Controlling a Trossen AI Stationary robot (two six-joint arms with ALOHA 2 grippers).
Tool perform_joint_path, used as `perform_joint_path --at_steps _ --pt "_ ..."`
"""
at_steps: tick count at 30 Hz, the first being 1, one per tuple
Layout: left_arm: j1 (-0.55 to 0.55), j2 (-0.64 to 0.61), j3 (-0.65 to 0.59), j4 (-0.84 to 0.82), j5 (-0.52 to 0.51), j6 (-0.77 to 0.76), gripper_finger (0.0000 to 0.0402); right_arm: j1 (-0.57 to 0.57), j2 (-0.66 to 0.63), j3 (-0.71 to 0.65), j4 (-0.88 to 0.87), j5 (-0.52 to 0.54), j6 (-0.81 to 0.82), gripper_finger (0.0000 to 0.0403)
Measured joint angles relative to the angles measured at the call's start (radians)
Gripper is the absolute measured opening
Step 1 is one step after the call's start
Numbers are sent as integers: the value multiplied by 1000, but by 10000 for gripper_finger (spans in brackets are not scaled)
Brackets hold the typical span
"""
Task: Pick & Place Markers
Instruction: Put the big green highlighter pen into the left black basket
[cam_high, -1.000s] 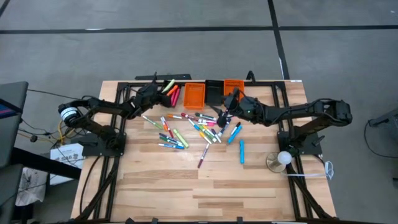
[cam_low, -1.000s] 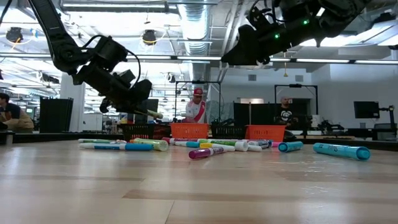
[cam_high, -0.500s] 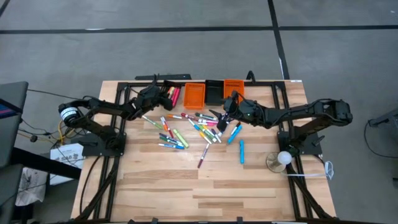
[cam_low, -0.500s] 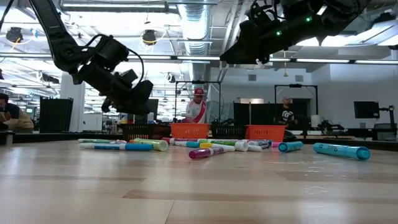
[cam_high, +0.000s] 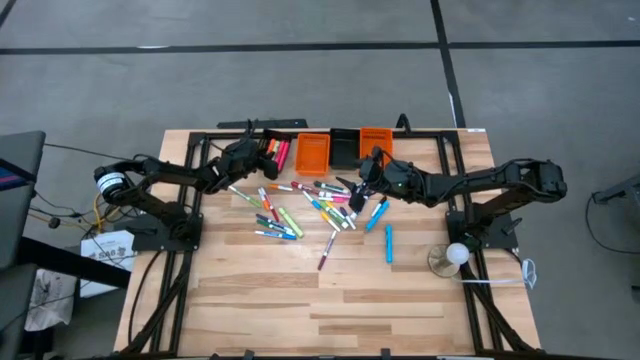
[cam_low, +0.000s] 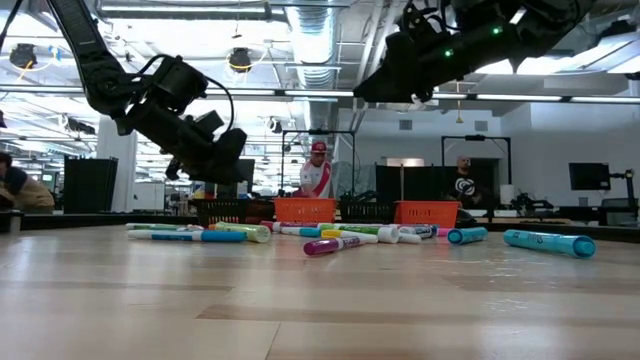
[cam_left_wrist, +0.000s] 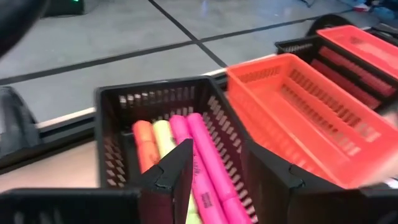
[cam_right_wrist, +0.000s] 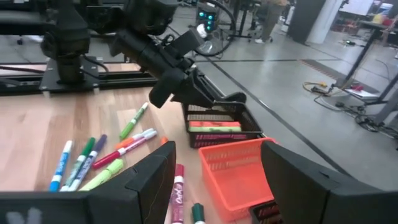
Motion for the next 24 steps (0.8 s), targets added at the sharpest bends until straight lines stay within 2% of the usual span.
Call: perform_joint_path --at_steps 6,14,24 --pt "-25 0 0 8 34 29 131 5 0 0 3 -121 0 228" --pt "-127 0 0 10 35 60 131 19 0 0 -5 -125 78 228" --pt "-320 0 0 7 36 60 131 125 0 0 -19 -122 94 228"
